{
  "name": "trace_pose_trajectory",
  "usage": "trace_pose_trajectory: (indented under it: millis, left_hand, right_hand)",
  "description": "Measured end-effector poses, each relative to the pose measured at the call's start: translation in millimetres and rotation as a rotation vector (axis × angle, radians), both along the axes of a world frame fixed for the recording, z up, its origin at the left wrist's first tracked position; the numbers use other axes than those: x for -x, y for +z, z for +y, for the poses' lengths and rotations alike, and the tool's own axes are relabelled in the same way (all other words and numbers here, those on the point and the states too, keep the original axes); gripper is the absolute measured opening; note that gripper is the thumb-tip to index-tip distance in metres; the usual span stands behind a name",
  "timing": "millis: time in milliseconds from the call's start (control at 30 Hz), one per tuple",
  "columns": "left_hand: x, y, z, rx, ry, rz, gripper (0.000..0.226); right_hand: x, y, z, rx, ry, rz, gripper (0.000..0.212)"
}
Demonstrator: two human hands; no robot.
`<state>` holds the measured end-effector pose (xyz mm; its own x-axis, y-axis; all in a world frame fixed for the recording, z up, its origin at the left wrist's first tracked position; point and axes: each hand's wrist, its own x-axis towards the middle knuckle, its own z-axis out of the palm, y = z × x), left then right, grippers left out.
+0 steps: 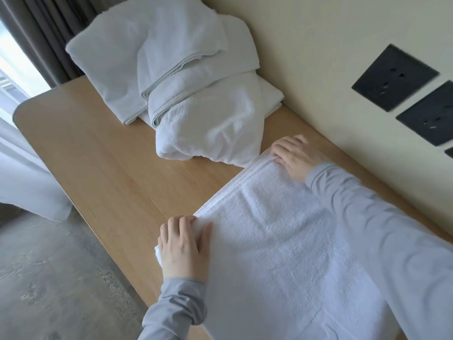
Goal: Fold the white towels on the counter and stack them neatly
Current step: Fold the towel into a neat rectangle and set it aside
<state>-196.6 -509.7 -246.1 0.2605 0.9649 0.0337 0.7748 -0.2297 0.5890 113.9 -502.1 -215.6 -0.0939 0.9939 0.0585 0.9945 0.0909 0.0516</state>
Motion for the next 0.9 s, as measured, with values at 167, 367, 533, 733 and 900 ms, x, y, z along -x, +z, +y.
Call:
trace_pose_trajectory:
  millis: [167, 367, 533, 733, 900]
  left_hand:
    - [6.4, 2.3, 3.4, 0.135, 0.019, -0.185, 0.012]
    - [15.4, 0.0, 12.3, 0.124, 0.028, -0.218, 0.015]
    - [9.9, 9.3, 11.2, -0.084, -0.002, -0.061, 0.013]
    - [-15.9, 8.3, -37.7, -0.226, -0.442, 0.185, 0.045]
    - [-2.0, 0.1, -29.6, -0.121, -0.508, 0.29, 0.059]
  right_hand:
    - [-6.2, 10.7, 18.1, 0.121, -0.01, -0.038, 0.01]
    - [8.9, 18.6, 54.3, 0.418, -0.205, -0.045, 0.022]
    - [29.2, 13.1, 34.5, 0.127, -0.371, -0.165, 0.026]
    - [146.1, -17.0, -51.5, -0.262, -0.01, 0.303, 0.031]
    - [84.3, -19.8, -60.7, 0.088, -0.06, 0.159, 0.055]
